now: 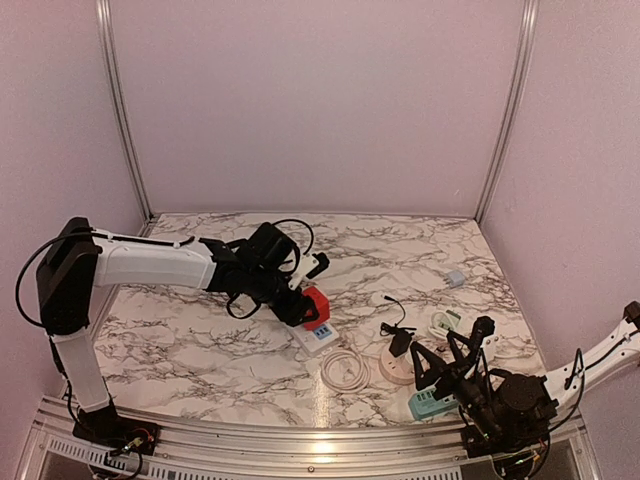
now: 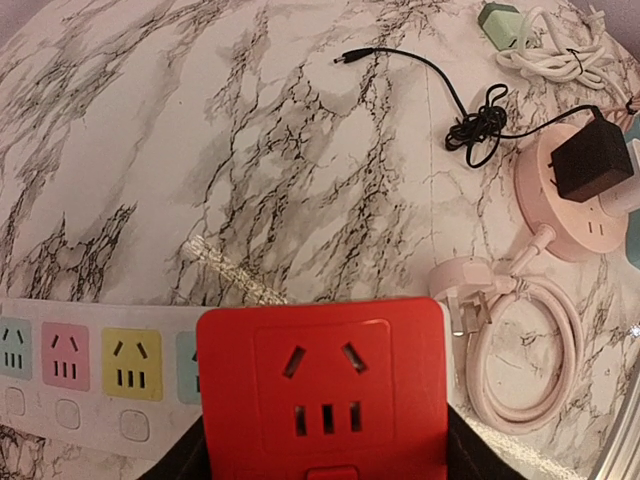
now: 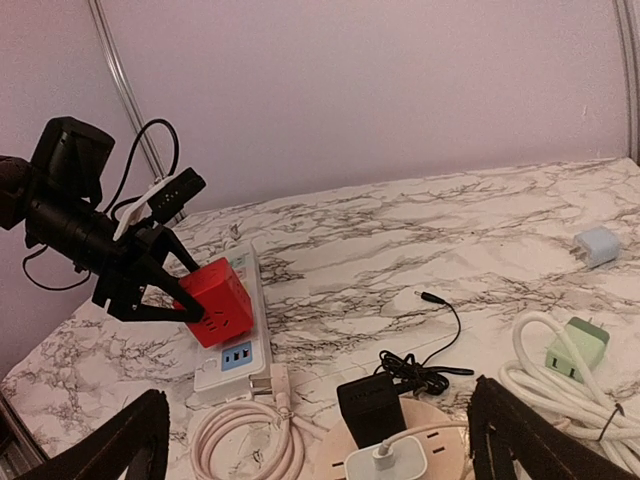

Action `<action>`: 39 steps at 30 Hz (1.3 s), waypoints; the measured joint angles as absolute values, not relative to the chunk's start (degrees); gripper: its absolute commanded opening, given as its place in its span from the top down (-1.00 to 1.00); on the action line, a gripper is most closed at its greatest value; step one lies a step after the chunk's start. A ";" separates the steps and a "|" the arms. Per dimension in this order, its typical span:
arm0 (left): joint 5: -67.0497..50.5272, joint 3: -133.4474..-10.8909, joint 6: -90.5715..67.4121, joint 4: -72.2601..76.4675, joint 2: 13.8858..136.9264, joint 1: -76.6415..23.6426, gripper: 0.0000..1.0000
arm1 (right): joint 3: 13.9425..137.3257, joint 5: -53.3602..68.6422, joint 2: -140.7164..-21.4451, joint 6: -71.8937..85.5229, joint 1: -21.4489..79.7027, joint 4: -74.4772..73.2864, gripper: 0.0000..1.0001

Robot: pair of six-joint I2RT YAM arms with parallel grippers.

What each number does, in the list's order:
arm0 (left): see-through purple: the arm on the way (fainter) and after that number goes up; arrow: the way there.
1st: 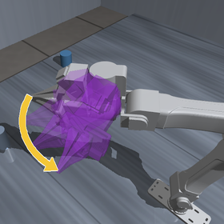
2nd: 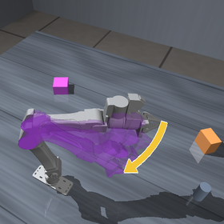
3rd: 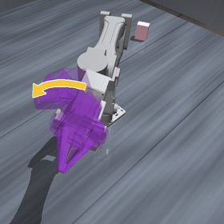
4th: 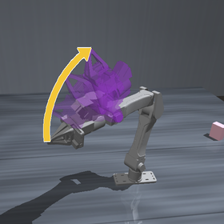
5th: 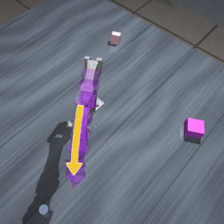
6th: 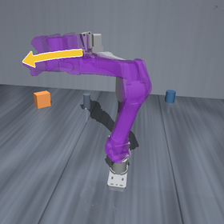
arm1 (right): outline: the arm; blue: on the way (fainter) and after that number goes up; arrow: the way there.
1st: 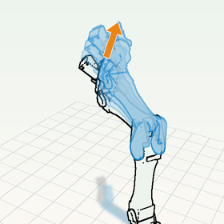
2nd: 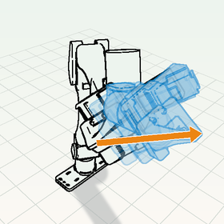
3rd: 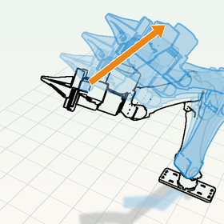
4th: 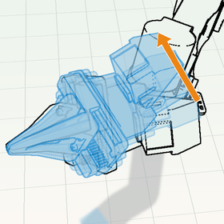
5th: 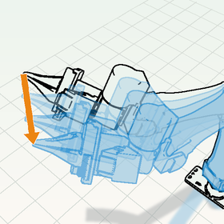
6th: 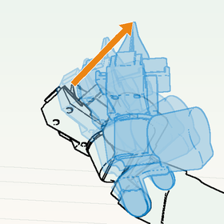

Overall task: Insert the plug
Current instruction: Insert the plug into the socket slot.

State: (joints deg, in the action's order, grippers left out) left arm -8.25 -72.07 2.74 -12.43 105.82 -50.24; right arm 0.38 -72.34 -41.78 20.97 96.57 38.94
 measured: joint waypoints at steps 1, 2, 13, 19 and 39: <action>-8.21 -73.25 2.76 -13.80 106.34 -50.26 1.00 | 0.38 -72.31 -41.78 20.97 96.57 38.94 -0.97; -8.19 -74.28 2.76 -15.00 106.83 -50.26 1.00 | 0.38 -72.34 -41.78 20.99 96.57 38.96 -0.97; -13.32 -82.30 2.81 -20.97 112.55 -48.45 1.00 | 0.38 -72.12 -41.54 20.99 96.57 38.96 -0.97; -15.18 -88.66 2.72 -20.23 118.48 -48.36 1.00 | 0.38 -72.12 -41.43 20.99 96.57 38.96 -0.97; -7.09 -82.76 2.79 -13.65 116.33 -52.36 1.00 | 0.38 -72.14 -41.17 21.02 96.57 39.03 -0.97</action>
State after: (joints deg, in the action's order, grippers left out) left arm -7.09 -82.76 2.79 -13.65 116.33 -52.36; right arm 0.38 -72.14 -41.17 21.02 96.57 39.03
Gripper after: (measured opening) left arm 0.614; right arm 0.985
